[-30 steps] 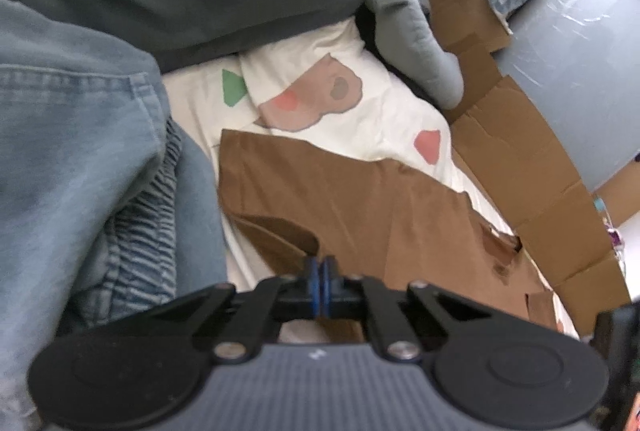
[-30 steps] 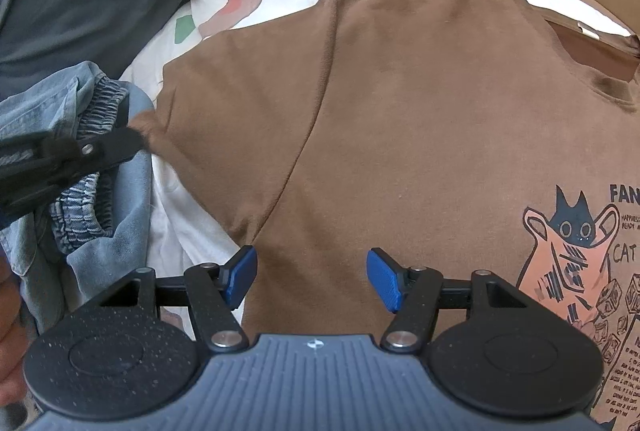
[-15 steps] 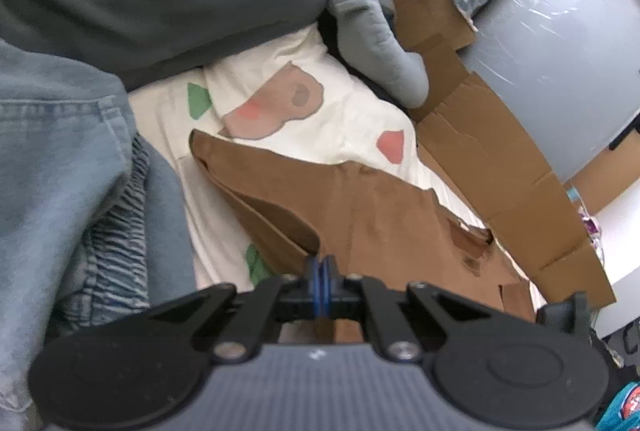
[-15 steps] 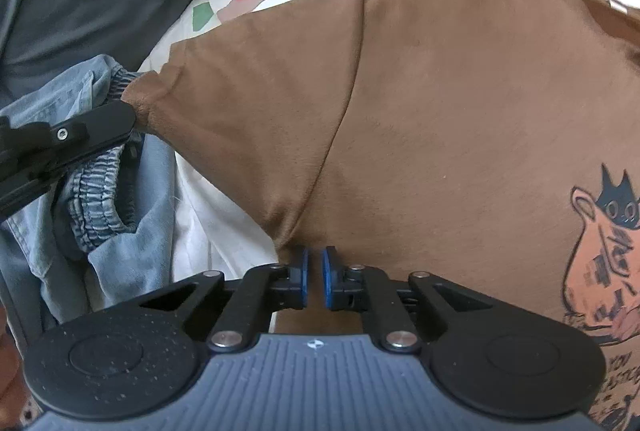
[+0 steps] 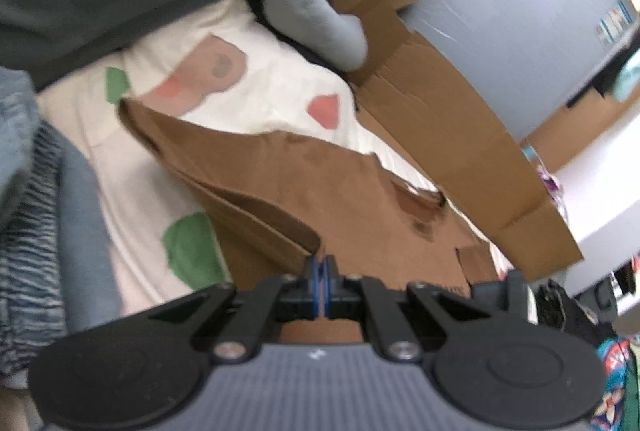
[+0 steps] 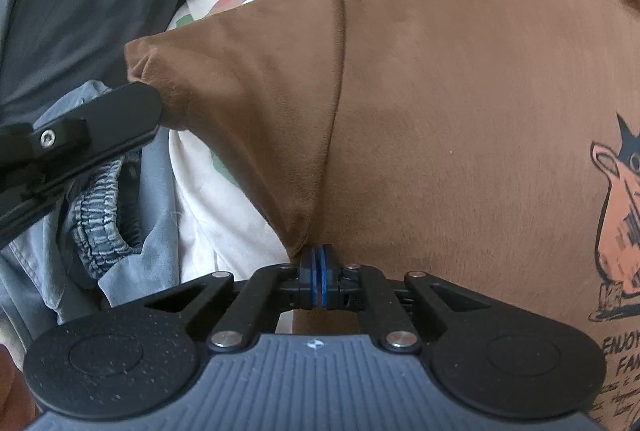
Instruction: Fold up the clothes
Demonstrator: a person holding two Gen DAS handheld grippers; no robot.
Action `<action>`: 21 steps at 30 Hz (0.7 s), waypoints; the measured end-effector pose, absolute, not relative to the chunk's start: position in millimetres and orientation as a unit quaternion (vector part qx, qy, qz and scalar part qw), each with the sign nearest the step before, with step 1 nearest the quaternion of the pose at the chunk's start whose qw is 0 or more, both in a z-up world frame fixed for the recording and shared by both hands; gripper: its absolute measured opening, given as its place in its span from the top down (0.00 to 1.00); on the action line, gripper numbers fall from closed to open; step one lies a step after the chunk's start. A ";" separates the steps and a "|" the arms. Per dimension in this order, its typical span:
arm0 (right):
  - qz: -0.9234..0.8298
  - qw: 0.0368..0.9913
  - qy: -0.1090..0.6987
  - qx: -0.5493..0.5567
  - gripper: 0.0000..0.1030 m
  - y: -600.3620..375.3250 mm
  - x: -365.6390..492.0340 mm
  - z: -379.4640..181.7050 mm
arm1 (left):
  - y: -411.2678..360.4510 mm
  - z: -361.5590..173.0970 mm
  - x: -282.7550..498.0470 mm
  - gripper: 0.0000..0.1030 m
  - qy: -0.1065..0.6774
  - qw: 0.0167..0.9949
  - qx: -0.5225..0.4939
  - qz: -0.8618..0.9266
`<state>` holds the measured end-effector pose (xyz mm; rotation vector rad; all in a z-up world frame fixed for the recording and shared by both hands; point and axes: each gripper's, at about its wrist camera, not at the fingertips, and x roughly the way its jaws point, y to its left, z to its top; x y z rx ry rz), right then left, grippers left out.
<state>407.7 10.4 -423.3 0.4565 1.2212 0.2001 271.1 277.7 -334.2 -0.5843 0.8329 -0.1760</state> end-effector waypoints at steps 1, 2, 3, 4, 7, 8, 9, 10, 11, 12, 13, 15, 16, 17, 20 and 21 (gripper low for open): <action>0.092 0.789 0.567 0.220 0.98 8.8 407.0 -424.8 | 274.8 -334.9 272.3 0.98 0.401 0.869 -0.277 -0.091; 0.091 0.787 0.566 0.228 0.98 7.1 406.3 -426.2 | 272.3 -336.3 273.5 0.98 0.403 0.867 -0.276 -0.097; 0.091 0.786 0.565 0.234 0.98 5.3 405.4 -427.5 | 269.9 -337.8 274.8 0.98 0.406 0.865 -0.276 -0.102; 0.090 0.784 0.565 0.239 0.98 3.8 404.7 -428.7 | 268.3 -339.8 276.6 0.98 0.409 0.863 -0.277 -0.107; 0.090 0.781 0.562 0.259 0.97 -0.6 402.4 -433.0 | 262.9 -345.0 280.4 0.98 0.418 0.856 -0.280 -0.122; 0.089 0.780 0.560 0.266 0.96 -2.2 401.5 -434.5 | 261.1 -346.6 281.7 0.99 0.420 0.853 -0.281 -0.128; 0.089 0.778 0.559 0.273 0.96 -3.7 400.6 -436.1 | 259.4 -348.5 282.6 0.99 0.424 0.850 -0.283 -0.133; 0.089 0.777 0.557 0.280 0.95 -5.3 399.8 -437.7 | 256.9 -350.9 284.1 0.99 0.428 0.847 -0.283 -0.139; 0.089 0.775 0.556 0.287 0.95 -6.9 398.9 -439.2 | 254.6 -352.9 285.4 0.99 0.431 0.846 -0.281 -0.143; 0.088 0.774 0.554 0.294 0.94 -8.5 398.1 -440.8 | 252.3 -354.8 286.7 0.99 0.434 0.844 -0.279 -0.148; 0.088 0.772 0.553 0.301 0.94 -10.0 397.2 -442.4 | 249.9 -356.2 288.3 0.99 0.437 0.841 -0.278 -0.153; 0.088 0.769 0.549 0.315 0.94 -13.2 395.5 -445.5 | 244.7 -359.0 291.3 0.99 0.445 0.837 -0.274 -0.164; 0.087 0.767 0.548 0.322 0.94 -14.8 394.7 -447.1 | 242.3 -360.5 292.6 0.99 0.450 0.834 -0.270 -0.170; 0.087 0.766 0.546 0.329 0.94 -16.3 393.8 -448.6 | 239.1 -362.5 294.1 0.98 0.456 0.832 -0.263 -0.177; 0.090 0.762 0.547 0.333 0.94 -19.0 393.9 -448.9 | 236.6 -367.0 293.4 0.97 0.467 0.827 -0.256 -0.181; 0.092 0.762 0.549 0.331 0.94 -19.4 394.5 -448.1 | 239.1 -367.2 290.9 0.96 0.467 0.826 -0.260 -0.179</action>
